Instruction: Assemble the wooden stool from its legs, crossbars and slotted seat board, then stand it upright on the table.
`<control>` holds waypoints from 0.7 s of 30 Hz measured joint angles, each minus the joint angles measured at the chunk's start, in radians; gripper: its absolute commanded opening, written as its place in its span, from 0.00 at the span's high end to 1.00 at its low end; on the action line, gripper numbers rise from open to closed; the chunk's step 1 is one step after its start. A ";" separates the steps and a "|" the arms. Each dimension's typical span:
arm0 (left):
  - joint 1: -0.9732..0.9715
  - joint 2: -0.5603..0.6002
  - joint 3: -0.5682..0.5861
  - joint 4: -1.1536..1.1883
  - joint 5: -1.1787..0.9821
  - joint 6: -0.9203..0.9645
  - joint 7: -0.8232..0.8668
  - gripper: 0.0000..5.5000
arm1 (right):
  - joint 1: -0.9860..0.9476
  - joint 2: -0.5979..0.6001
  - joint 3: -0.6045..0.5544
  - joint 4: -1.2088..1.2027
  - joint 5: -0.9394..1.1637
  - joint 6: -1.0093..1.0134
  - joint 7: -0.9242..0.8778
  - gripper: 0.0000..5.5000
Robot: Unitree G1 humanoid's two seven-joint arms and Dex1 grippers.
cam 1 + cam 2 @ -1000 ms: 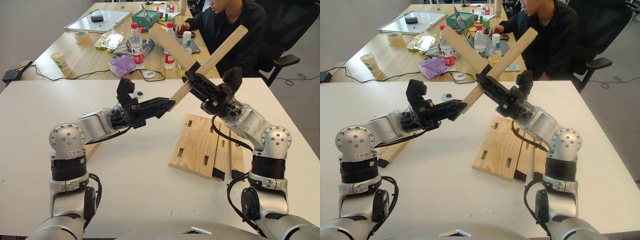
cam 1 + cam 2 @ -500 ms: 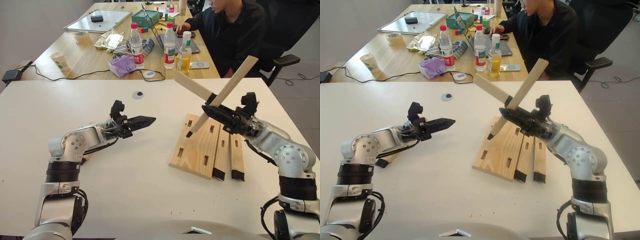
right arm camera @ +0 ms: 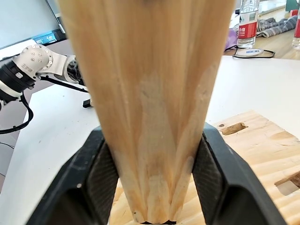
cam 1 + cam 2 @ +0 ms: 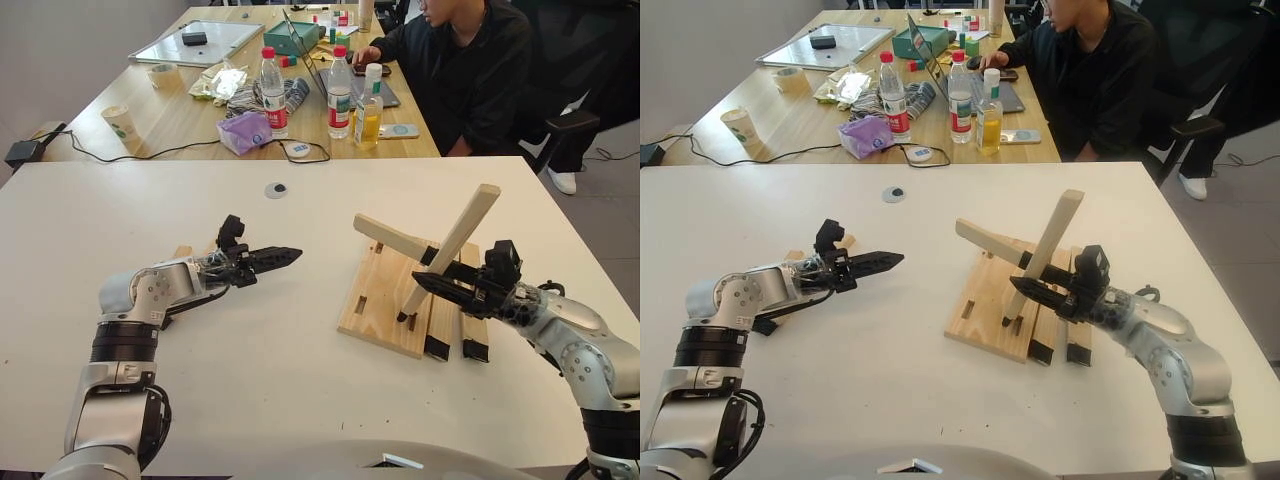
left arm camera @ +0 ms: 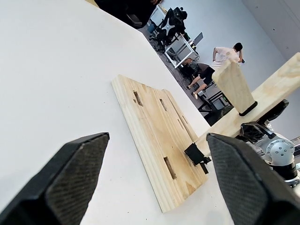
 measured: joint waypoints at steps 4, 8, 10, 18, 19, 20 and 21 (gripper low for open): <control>-0.001 0.002 0.000 0.007 0.013 0.003 -0.010 0.30 | 0.016 -0.003 0.000 0.000 -0.008 -0.030 0.010 0.63; -0.001 0.001 0.000 0.007 0.017 0.006 -0.011 0.30 | 0.018 -0.005 -0.001 0.000 -0.009 -0.034 0.019 0.63; -0.001 0.001 0.000 0.006 0.018 0.010 -0.011 0.30 | 0.018 -0.007 -0.007 0.001 -0.007 -0.032 0.019 0.63; 0.000 -0.001 0.003 -0.003 0.017 0.023 -0.011 0.30 | 0.018 -0.013 -0.043 0.000 0.004 0.011 0.021 0.63; 0.000 -0.002 0.003 -0.003 0.017 0.023 -0.011 0.30 | 0.019 -0.013 -0.044 0.000 0.003 0.012 0.023 0.63; 0.000 -0.004 0.003 -0.003 0.018 0.023 -0.011 0.30 | 0.020 -0.013 -0.044 -0.001 0.003 0.011 0.025 0.63; 0.000 -0.004 0.003 -0.003 0.018 0.023 -0.011 0.30 | 0.022 -0.013 -0.045 -0.002 0.002 0.011 0.029 0.63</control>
